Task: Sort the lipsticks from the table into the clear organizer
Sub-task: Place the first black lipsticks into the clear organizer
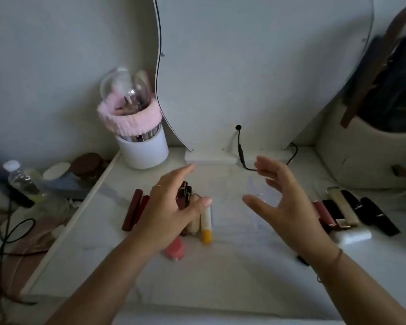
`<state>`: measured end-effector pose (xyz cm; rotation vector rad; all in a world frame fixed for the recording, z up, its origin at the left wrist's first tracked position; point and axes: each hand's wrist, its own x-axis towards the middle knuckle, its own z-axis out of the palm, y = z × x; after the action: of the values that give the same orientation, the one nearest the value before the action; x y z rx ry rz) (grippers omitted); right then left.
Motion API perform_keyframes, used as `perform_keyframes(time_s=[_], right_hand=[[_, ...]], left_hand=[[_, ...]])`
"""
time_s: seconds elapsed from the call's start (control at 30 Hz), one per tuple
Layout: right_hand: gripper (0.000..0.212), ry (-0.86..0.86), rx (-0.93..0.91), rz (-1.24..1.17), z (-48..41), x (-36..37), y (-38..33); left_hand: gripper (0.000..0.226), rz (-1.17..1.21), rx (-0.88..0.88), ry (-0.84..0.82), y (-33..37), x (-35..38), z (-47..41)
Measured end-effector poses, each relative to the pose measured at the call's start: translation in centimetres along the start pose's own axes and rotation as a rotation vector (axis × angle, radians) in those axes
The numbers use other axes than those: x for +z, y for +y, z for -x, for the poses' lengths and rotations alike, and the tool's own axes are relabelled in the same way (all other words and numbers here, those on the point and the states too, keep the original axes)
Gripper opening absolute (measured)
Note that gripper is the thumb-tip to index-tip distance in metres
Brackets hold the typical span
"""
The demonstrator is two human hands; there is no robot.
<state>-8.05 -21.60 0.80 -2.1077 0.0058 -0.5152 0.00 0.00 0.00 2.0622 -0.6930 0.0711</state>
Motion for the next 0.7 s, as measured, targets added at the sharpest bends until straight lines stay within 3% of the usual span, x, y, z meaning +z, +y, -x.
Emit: perform_keyframes(time_s=[0.13, 0.27, 0.5, 0.7], right_hand=[[0.056, 0.132, 0.01, 0.058, 2.6, -0.4, -0.4], [0.046, 0.23, 0.066, 0.259, 4.9, -2.0, 0.9], [0.068, 0.116, 0.189, 0.54, 8.5, -4.8, 4.1], [0.068, 0.142, 0.201, 0.591, 9.6, -5.0, 5.4]], left_hand=[[0.07, -0.096, -0.013, 0.049, 0.6, 0.2, 2.3], [0.054, -0.104, 0.097, 0.03, 1.4, 2.0, 4.6], [0.043, -0.175, 0.227, 0.077, 1.9, 6.2, 8.1], [0.031, -0.163, 0.247, 0.065, 2.0, 8.4, 8.6]])
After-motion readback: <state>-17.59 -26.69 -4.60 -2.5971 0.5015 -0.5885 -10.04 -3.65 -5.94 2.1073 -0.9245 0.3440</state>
